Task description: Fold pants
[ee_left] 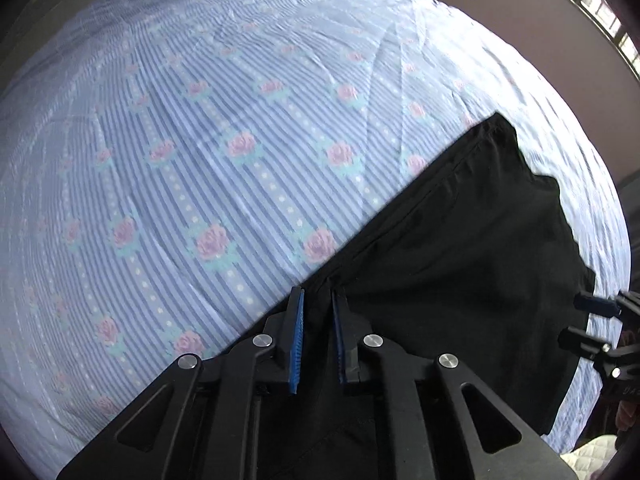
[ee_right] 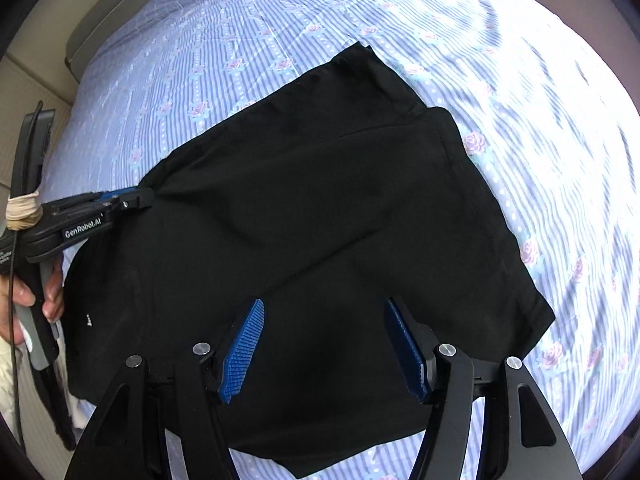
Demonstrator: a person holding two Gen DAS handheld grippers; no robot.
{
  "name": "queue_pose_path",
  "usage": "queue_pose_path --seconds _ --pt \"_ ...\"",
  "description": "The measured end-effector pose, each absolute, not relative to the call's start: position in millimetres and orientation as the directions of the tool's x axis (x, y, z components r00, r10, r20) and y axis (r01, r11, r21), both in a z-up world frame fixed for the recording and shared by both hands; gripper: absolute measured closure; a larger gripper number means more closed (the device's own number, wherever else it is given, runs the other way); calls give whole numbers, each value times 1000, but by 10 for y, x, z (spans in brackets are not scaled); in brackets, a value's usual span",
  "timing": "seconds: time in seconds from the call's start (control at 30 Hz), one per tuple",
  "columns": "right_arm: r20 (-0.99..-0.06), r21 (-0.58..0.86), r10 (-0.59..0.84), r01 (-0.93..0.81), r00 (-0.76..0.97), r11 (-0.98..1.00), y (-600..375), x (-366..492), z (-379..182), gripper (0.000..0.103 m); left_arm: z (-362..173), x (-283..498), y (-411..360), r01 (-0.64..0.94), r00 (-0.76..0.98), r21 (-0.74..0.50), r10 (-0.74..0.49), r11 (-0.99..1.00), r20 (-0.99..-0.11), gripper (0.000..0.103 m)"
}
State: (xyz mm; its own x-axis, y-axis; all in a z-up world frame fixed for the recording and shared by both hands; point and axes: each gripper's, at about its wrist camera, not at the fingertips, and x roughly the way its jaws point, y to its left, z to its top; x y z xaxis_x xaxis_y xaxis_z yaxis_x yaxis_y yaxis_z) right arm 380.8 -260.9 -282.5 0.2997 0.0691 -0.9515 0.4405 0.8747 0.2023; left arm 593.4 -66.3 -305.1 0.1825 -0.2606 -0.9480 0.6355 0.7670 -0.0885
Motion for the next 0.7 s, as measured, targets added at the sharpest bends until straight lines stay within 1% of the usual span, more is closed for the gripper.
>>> queue_pose_path --seconds 0.1,0.17,0.23,0.27,0.3,0.33,0.37,0.4,0.47,0.53,0.6,0.7 --pt "-954 196 64 446 294 873 -2613 3767 -2828 40 -3023 5992 -680 634 199 -69 -249 770 -948 89" --pt "-955 201 70 456 287 867 -2622 3744 -2850 40 -3101 6037 -744 657 218 -3 -194 754 -956 85" --pt "-957 198 68 460 283 865 -2631 3714 -2848 40 -3139 6044 -779 660 217 32 -150 751 -965 77" --pt "-957 192 63 460 282 867 -2627 3709 -2843 40 -3097 6039 -798 654 222 31 -153 756 -963 74" --pt "-957 190 59 456 285 870 -2628 3698 -2832 40 -3047 6046 -821 649 224 15 -172 760 -959 64" --pt "-956 187 54 453 290 872 -2642 3679 -2809 40 -2945 6045 -827 645 230 -17 -215 764 -949 46" --pt "-954 179 40 456 297 872 -2670 3656 -2774 40 -2856 6038 -844 645 247 -25 -239 764 -939 36" --pt "-950 174 24 462 313 870 -2727 3624 -2717 40 -2787 6029 -861 650 265 -18 -249 760 -931 32" --pt "-928 172 -13 460 371 871 -2859 3619 -2598 40 -2673 6012 -909 658 284 -9 -258 753 -923 32" --pt "-908 158 -46 443 416 883 -3043 3708 -2494 40 -2559 5951 -901 634 309 -3 -257 773 -916 32" --pt "-881 165 -44 394 470 904 -3248 3900 -2403 40 -2465 5785 -817 596 316 -47 -288 802 -904 32" --pt "-862 187 3 312 507 932 -3585 4305 -2333 41 -2454 5463 -715 497 313 -138 -325 857 -892 32"
